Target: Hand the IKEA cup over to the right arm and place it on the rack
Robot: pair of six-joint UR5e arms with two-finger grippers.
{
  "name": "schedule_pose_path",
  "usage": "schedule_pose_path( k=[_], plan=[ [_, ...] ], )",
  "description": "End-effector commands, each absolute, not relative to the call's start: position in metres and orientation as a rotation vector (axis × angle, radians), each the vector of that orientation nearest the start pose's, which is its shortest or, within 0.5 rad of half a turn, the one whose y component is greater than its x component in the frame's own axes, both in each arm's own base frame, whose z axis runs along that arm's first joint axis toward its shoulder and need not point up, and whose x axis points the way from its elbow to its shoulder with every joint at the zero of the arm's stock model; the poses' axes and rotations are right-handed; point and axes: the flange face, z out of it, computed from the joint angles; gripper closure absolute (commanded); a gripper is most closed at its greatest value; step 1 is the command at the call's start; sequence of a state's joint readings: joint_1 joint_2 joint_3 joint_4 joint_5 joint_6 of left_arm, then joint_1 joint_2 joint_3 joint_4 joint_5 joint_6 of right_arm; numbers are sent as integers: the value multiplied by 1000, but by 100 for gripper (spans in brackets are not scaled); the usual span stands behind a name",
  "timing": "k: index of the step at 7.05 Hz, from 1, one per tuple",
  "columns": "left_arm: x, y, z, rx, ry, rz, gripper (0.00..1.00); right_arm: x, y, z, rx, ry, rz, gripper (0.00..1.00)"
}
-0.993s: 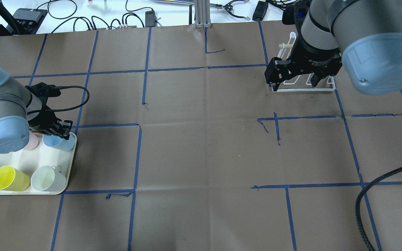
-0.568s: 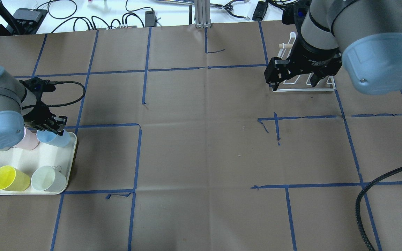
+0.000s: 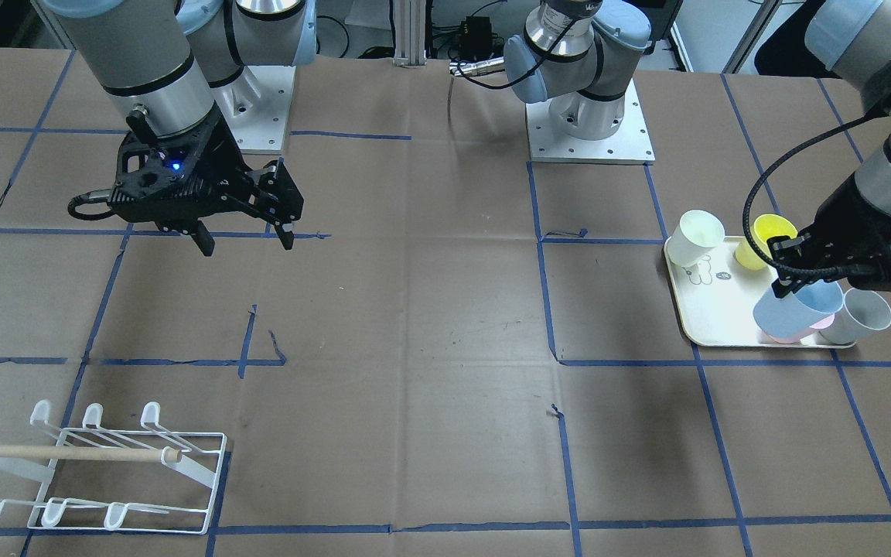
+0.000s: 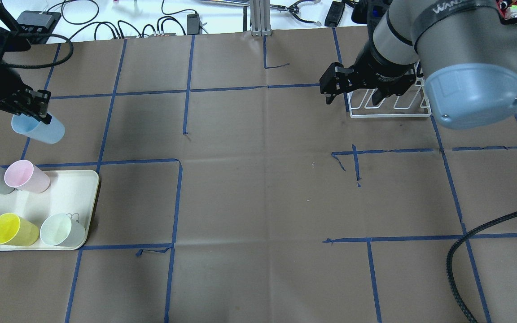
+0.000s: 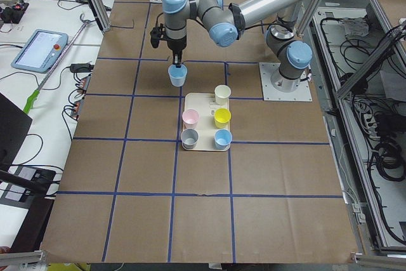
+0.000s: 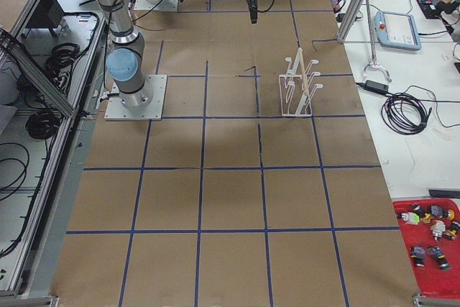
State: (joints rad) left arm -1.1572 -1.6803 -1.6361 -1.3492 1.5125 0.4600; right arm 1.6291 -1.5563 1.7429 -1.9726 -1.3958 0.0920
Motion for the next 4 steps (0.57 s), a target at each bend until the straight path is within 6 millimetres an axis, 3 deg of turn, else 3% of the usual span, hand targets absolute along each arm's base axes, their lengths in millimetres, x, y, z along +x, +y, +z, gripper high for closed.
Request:
schedule_pose_path(
  k=[1, 3, 4],
  plan=[
    [61, -547, 460, 149, 3303, -339, 100, 191, -502, 433, 24, 2754, -589, 0],
    [44, -555, 476, 226, 3396, -632, 100, 202, -497, 423, 258, 2581, -504, 0],
    [34, -561, 468, 292, 3381, -768, 100, 206, -493, 414, 364, 2502, -449, 0]
  ],
)
